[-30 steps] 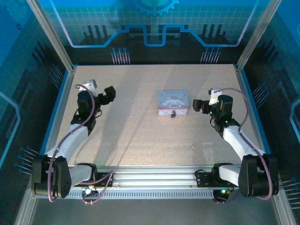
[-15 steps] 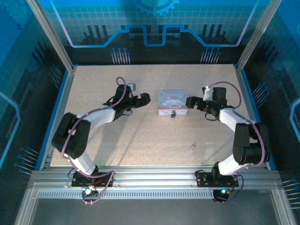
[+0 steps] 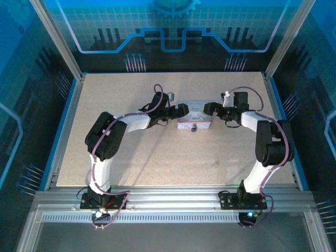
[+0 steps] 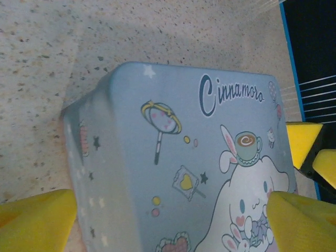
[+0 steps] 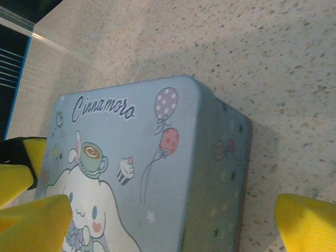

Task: Unlock a padlock with a key

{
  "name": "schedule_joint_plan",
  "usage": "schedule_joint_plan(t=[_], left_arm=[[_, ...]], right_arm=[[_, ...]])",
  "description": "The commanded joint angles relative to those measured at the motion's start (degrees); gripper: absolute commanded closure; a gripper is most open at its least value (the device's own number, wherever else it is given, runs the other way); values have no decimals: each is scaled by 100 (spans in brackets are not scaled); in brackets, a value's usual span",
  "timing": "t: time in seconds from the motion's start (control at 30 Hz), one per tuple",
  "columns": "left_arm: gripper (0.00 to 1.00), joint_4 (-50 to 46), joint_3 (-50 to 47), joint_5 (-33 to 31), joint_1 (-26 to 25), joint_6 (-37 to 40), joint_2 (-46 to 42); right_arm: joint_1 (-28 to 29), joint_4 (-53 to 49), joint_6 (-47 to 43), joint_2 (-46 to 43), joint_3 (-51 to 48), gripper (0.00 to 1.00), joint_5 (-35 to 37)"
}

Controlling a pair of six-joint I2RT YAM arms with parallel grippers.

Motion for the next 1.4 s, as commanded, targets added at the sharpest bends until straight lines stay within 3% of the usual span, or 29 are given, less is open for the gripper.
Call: schedule_joint_plan(t=[0.0,0.2,0.63,0.87,1.0,1.17,1.37], left_arm=[[6,26,172,182,-36,-83,72],[6,28,72,171,-34,25,-84],[6,-39,-657,-25,245,262,-846],[4,-97,-1128,-233,515,325,-1184],[1,-326,-1236,-438,600,522,-1373],[1,-491,-1582,-885,669,766,-1972],[1,-750,-2062,-876,542,814,-2762]], right_arm=[[148,-124,48,121,130,3,-453],[392,-152,3,51,44,9,-758],[1253,-236,108,-576,-361,10,-622],[1604,-467,226,-689,-470,8,-3],[1609,-808,230,-921,-507,5,729],[1603,-1561,106,-1696,-629,2,1708],[1644,-2906,100,-2809,-1110,7,2369]])
